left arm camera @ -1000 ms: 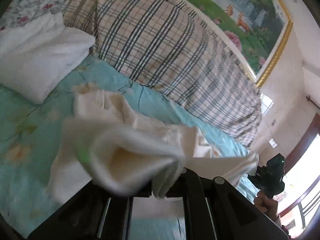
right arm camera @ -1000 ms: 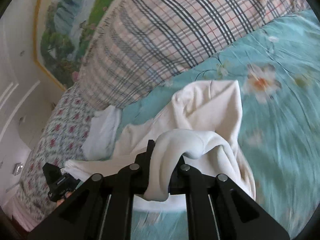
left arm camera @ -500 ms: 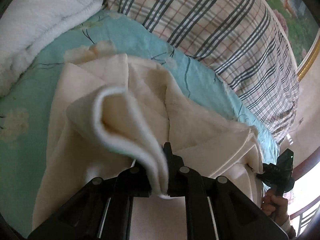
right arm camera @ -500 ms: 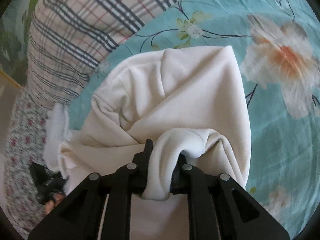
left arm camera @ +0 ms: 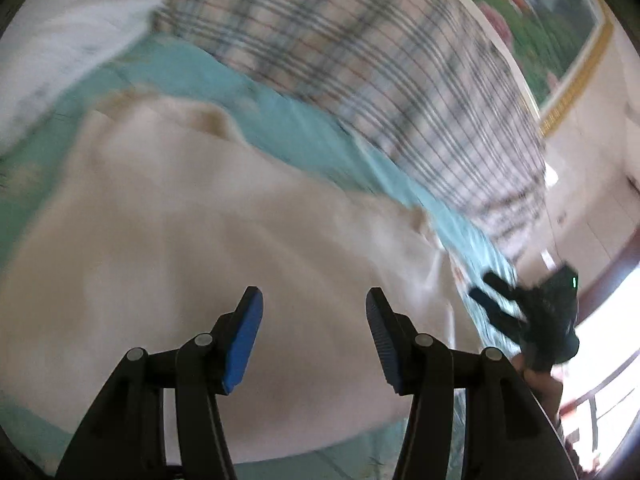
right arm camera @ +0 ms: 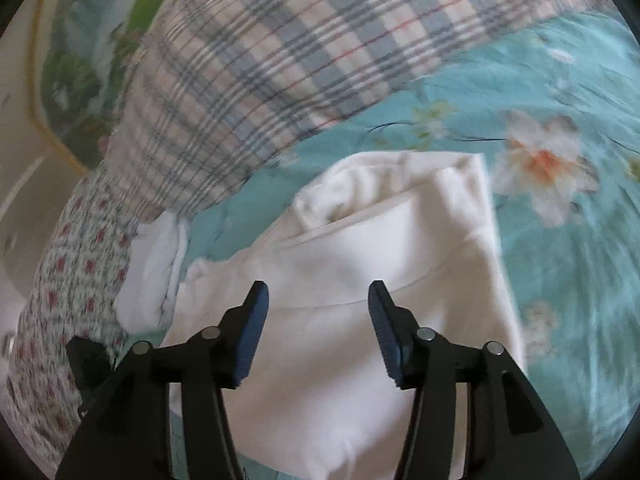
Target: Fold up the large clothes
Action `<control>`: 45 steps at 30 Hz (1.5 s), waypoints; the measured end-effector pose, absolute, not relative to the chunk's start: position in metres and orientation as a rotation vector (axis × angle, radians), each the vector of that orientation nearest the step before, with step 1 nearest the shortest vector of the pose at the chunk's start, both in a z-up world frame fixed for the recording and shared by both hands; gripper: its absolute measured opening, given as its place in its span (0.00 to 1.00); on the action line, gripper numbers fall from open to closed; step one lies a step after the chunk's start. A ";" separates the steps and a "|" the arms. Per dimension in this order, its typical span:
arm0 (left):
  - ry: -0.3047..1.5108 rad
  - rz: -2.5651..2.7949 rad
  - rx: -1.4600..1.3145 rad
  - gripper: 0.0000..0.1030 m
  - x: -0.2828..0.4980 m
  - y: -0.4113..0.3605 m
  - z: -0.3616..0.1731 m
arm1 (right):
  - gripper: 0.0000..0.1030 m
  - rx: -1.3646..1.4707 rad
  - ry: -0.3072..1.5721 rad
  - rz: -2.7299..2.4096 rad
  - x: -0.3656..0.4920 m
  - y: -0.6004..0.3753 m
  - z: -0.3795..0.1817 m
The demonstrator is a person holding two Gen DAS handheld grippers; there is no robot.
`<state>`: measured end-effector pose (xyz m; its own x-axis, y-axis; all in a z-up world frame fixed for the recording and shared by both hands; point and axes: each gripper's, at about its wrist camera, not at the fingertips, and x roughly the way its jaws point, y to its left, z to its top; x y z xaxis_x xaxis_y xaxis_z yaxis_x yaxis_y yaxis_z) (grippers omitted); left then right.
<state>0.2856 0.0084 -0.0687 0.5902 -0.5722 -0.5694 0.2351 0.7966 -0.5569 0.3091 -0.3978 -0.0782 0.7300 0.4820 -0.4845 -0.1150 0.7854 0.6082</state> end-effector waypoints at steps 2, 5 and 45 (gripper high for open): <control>0.836 -0.529 -0.439 0.52 0.287 -0.013 -0.073 | 0.53 0.559 0.720 0.352 0.316 -0.391 -0.081; 0.850 -0.586 -0.412 0.52 0.291 -0.038 -0.075 | 0.53 0.498 0.756 0.382 0.321 -0.382 -0.085; 0.875 -0.225 -0.717 0.72 0.172 0.089 -0.120 | 0.52 0.535 0.872 0.411 0.221 -0.333 -0.127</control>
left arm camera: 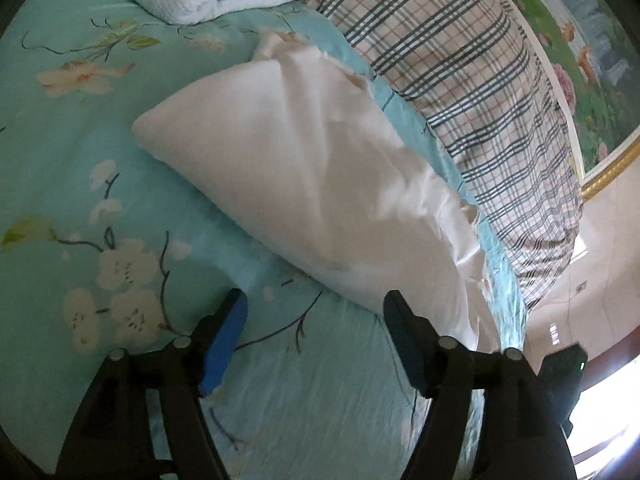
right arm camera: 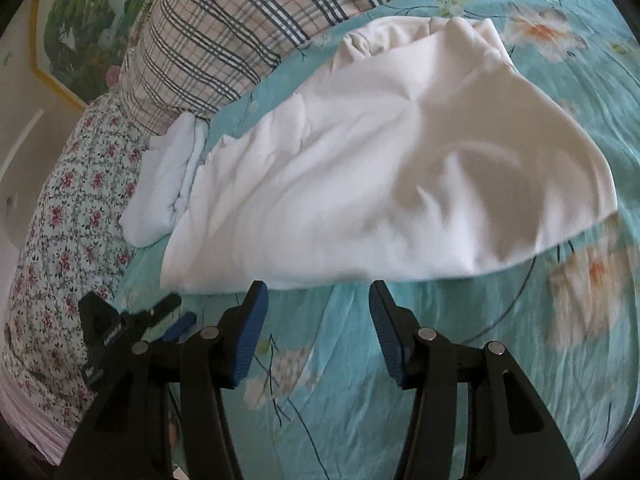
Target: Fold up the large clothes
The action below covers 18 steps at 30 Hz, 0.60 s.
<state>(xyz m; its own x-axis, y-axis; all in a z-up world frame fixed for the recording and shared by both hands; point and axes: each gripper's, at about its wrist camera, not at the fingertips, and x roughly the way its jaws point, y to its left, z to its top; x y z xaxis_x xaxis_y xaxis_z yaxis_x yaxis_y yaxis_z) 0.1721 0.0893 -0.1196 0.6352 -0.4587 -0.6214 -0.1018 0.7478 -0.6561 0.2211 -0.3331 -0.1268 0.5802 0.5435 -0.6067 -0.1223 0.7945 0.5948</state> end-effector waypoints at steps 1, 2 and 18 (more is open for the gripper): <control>0.875 -0.220 -0.722 0.73 0.175 0.090 -0.121 | 0.52 0.532 0.876 0.411 0.220 -0.333 -0.127; 0.874 -0.208 -0.723 0.73 0.181 0.087 -0.120 | 0.52 0.530 0.877 0.410 0.219 -0.333 -0.128; 0.825 -0.107 -0.842 0.23 0.242 0.114 -0.126 | 0.12 0.299 0.859 0.514 0.326 -0.238 -0.095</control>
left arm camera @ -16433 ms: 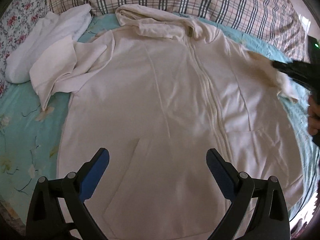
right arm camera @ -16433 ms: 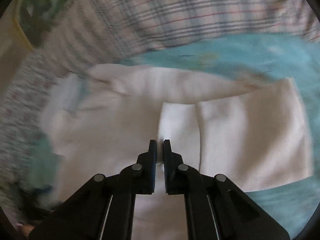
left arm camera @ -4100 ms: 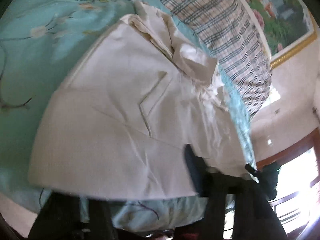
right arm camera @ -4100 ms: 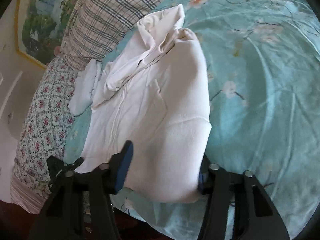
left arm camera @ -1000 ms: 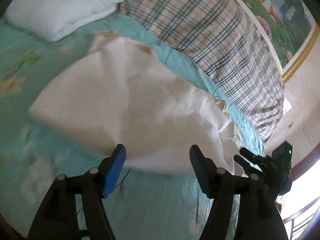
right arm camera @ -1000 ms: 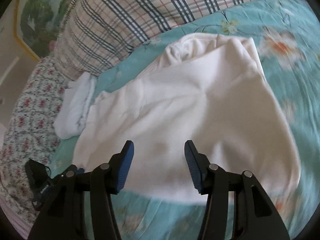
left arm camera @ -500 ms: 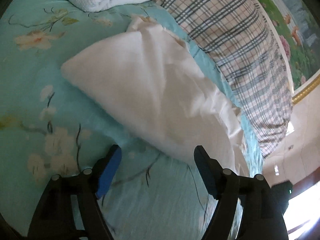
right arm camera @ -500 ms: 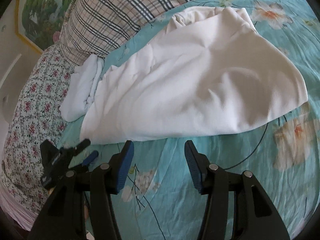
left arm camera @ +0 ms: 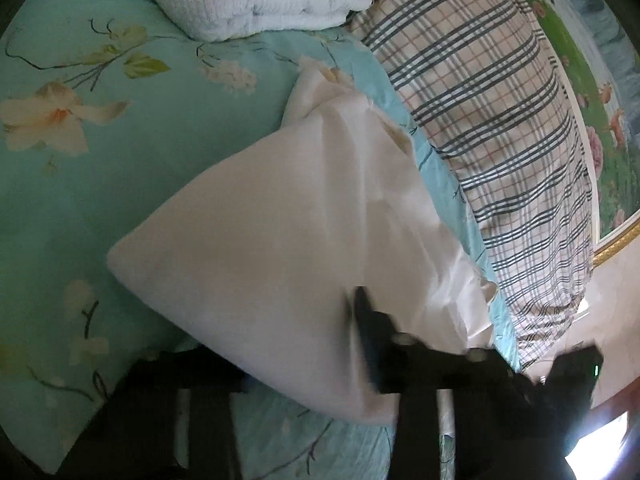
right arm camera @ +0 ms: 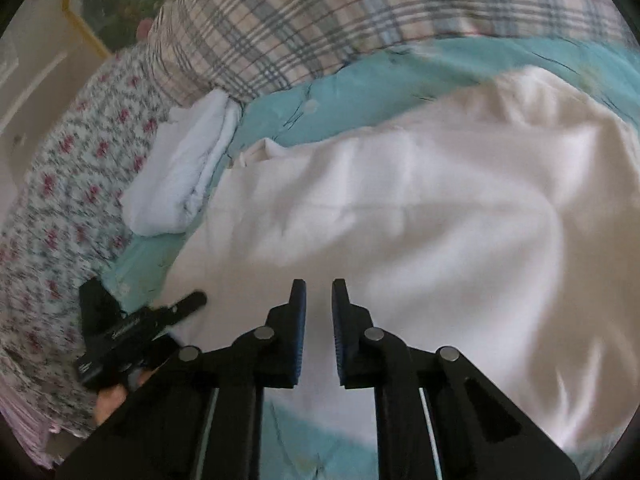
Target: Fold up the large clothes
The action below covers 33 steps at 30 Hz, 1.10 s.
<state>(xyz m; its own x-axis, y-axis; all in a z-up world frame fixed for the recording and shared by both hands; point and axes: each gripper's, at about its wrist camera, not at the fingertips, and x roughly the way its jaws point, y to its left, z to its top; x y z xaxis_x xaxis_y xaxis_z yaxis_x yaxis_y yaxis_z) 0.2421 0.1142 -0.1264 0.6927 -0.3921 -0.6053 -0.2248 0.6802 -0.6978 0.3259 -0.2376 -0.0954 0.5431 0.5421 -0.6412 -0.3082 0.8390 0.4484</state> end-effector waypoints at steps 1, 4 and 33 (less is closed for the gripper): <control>0.824 -0.115 -0.844 0.16 0.243 0.115 -0.128 | 0.11 0.280 0.875 0.508 0.331 -0.232 -0.099; 0.809 -0.131 -0.826 0.09 0.246 0.114 -0.127 | 0.01 0.236 0.990 0.481 0.353 -0.217 -0.131; 0.707 -0.562 0.154 0.05 0.245 -0.178 -0.071 | 0.77 0.874 0.863 0.617 0.363 -0.408 -0.113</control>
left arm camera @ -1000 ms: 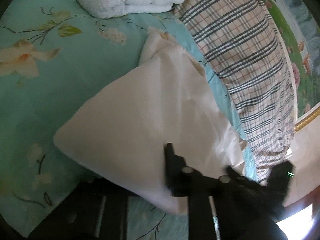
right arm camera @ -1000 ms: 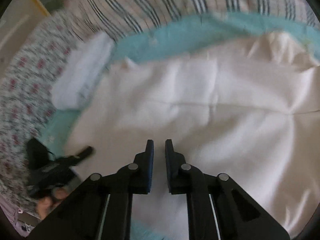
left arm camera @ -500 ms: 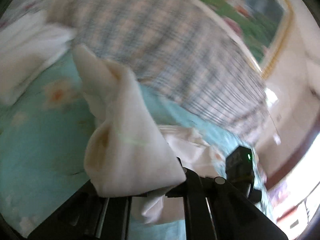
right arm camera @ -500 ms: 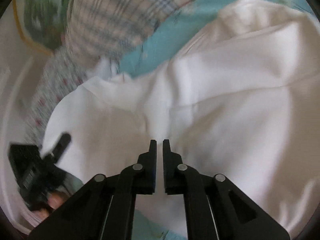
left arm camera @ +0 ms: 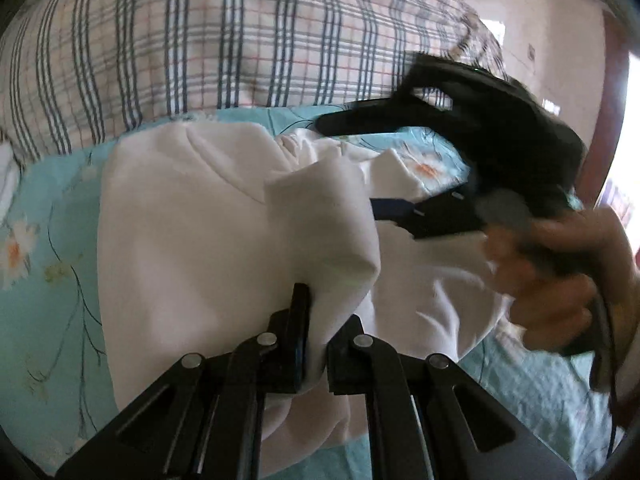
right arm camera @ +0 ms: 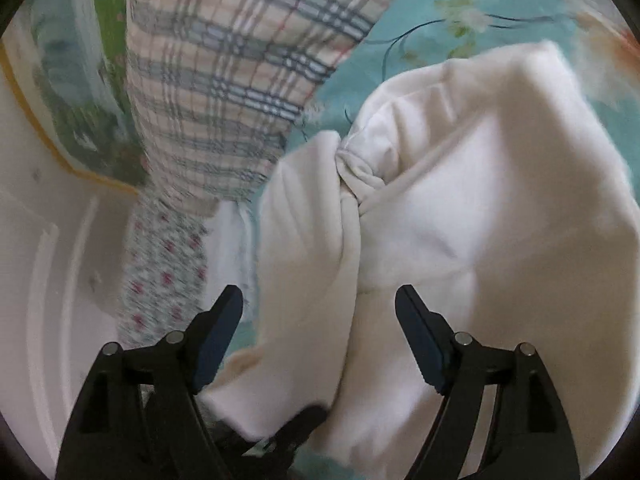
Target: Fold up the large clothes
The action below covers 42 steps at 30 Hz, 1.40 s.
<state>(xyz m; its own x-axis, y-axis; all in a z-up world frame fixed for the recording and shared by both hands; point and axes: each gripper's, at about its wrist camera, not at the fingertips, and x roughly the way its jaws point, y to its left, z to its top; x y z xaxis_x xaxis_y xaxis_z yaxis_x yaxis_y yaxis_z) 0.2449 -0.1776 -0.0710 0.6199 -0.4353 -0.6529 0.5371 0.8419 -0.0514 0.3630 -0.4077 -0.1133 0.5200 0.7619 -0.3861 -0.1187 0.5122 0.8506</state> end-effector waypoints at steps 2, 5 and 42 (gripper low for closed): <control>0.700 -0.562 0.174 0.05 0.245 -0.178 -0.070 | 0.72 0.775 0.902 0.607 0.384 -0.389 -0.109; 0.699 -0.571 0.167 0.05 0.244 -0.177 -0.068 | 0.43 0.645 0.950 0.615 0.414 -0.355 -0.103; 0.808 -0.706 -0.199 0.75 0.212 -0.125 -0.029 | 0.37 0.422 0.835 0.208 0.330 -0.472 -0.102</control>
